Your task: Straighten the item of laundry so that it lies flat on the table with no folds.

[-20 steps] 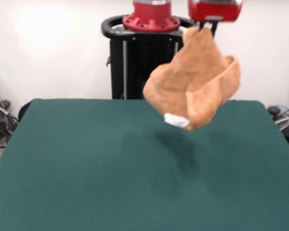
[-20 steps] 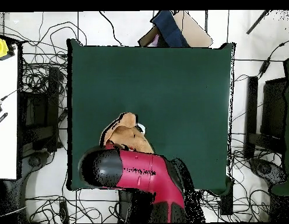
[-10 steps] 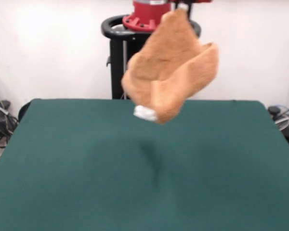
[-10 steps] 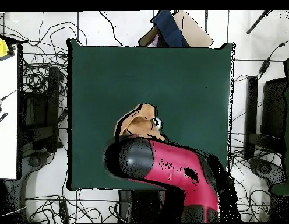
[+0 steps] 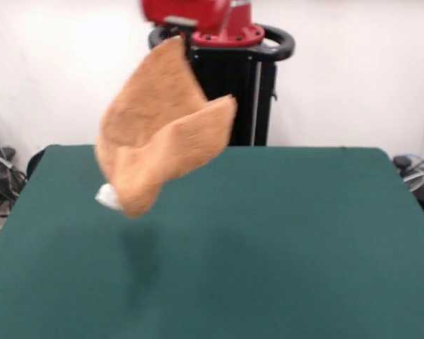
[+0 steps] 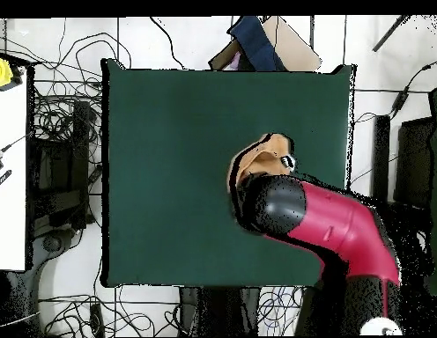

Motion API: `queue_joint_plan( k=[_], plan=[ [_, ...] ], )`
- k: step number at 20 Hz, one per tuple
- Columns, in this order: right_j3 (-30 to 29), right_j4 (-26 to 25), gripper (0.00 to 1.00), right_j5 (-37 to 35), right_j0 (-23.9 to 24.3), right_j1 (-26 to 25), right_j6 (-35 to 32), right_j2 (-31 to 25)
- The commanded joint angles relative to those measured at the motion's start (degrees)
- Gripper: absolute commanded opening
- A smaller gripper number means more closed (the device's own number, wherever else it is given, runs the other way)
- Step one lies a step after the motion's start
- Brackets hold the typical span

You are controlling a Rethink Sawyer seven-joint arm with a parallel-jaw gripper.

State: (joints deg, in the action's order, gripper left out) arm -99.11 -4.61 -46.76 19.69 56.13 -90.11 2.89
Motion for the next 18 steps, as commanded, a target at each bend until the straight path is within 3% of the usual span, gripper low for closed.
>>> queue_joint_plan(
  k=[1, 6, 12, 18],
  plan=[
    [5.9, -6.0, 0.00, 9.5, 5.8, -9.1, 9.3, -10.2],
    [3.6, -8.8, 0.00, 15.2, 9.4, -12.7, 7.7, -13.4],
    [-4.2, -10.2, 0.00, 24.9, 5.4, -17.8, -5.7, -10.9],
    [-8.6, -9.4, 0.00, 26.3, 1.7, -20.7, -9.4, -8.7]
  ],
)
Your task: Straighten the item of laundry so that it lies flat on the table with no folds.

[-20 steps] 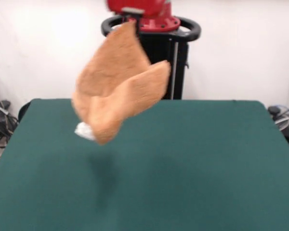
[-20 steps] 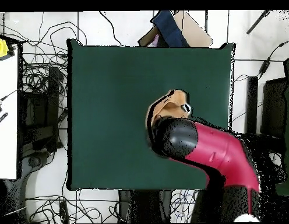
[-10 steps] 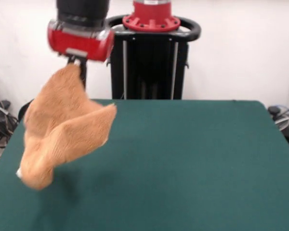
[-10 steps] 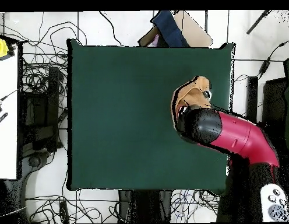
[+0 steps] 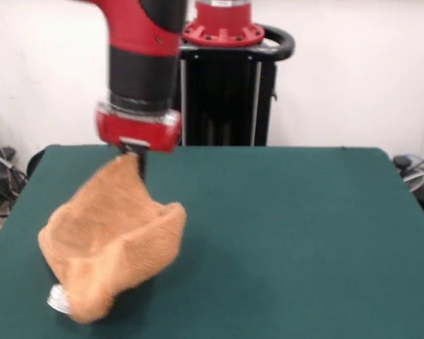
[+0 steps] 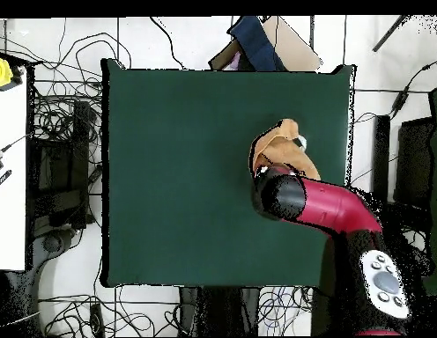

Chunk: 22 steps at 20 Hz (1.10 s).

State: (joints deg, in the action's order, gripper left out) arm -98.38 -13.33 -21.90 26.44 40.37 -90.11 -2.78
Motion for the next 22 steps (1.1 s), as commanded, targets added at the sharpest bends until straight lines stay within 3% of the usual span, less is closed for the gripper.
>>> queue_joint_plan(
  k=[1, 7, 15, 16, 22],
  plan=[
    [-10.4, -0.1, 0.00, 2.5, -5.2, -5.5, -9.9, -3.1],
    [-15.5, 2.1, 0.00, 6.2, -8.4, -6.2, -14.0, -1.7],
    [-21.4, 7.0, 0.00, 1.1, -13.5, -0.6, -16.7, 1.0],
    [-21.8, 8.1, 1.00, 0.9, -13.5, -0.5, -15.9, 0.8],
    [-18.8, 12.6, 1.00, -1.9, -16.8, 4.8, -18.6, 3.2]
  ],
)
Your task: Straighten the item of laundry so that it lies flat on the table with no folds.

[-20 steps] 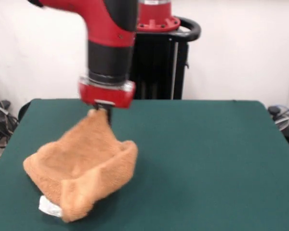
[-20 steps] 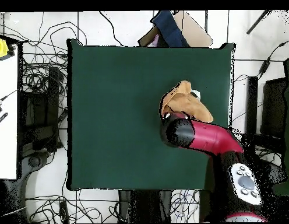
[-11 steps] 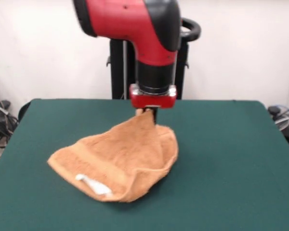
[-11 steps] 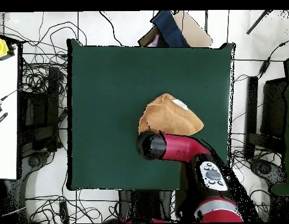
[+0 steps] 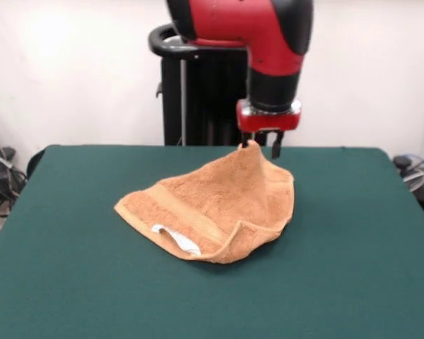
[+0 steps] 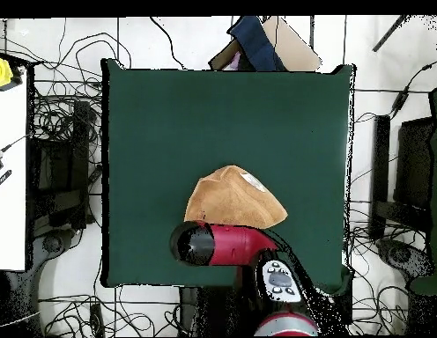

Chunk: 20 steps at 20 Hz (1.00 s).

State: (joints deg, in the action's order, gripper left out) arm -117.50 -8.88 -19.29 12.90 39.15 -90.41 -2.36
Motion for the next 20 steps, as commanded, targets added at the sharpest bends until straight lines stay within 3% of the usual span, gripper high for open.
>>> queue_joint_plan(
  k=[1, 4, 7, 11, 17, 20],
  plan=[
    [2.0, 8.8, 1.00, -4.2, -4.7, 6.9, -19.4, 4.3],
    [7.9, 10.1, 1.00, -10.6, -8.9, 8.4, -20.6, 8.3],
    [12.0, 11.4, 1.00, -16.4, -10.1, 8.6, -20.2, 9.2],
    [15.7, 11.4, 1.00, -7.4, -12.5, 4.6, -21.1, 12.2],
    [18.8, 11.6, 1.00, -6.7, -13.1, 0.3, -19.8, 13.0],
    [19.5, 11.1, 1.00, 0.5, -12.2, -3.1, -19.1, 12.5]
  ],
)
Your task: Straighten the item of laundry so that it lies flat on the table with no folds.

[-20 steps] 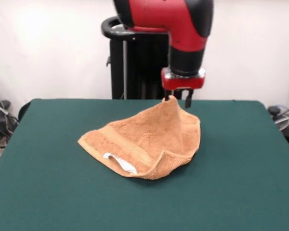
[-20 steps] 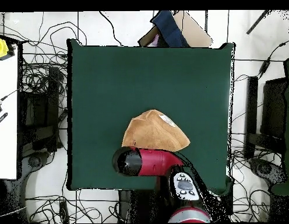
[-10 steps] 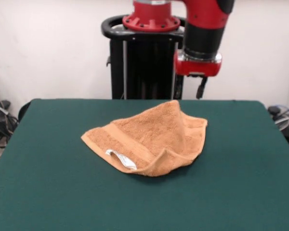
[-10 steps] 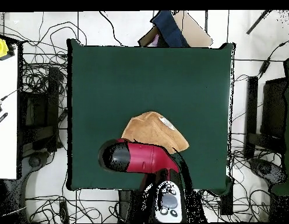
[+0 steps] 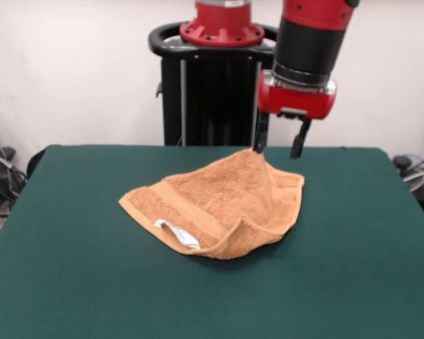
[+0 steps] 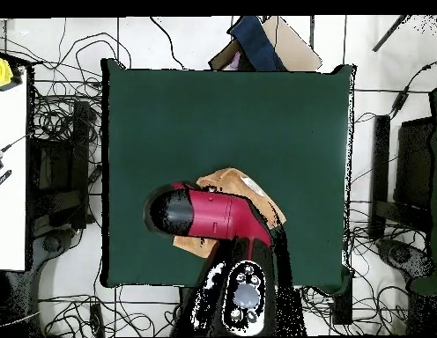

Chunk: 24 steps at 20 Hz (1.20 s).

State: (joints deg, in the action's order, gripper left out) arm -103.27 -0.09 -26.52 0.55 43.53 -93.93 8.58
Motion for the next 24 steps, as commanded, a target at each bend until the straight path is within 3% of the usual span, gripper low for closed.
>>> queue_joint_plan(
  k=[1, 4, 9, 13, 19, 24],
  plan=[
    [5.5, 1.8, 1.00, 10.7, 0.7, -9.2, -15.2, 1.2],
    [7.0, 0.3, 1.00, 16.0, 1.7, -13.9, -13.6, 0.8],
    [6.8, 1.0, 1.00, 22.0, 4.5, -16.9, -12.0, -2.0],
    [7.8, 2.0, 1.00, 25.9, 3.8, -20.4, -12.0, -1.2],
    [7.7, 1.9, 1.00, 20.1, 5.2, -21.3, -8.7, -1.9],
    [6.1, 1.9, 1.00, 20.8, 7.6, -22.7, -9.3, -6.3]
  ],
)
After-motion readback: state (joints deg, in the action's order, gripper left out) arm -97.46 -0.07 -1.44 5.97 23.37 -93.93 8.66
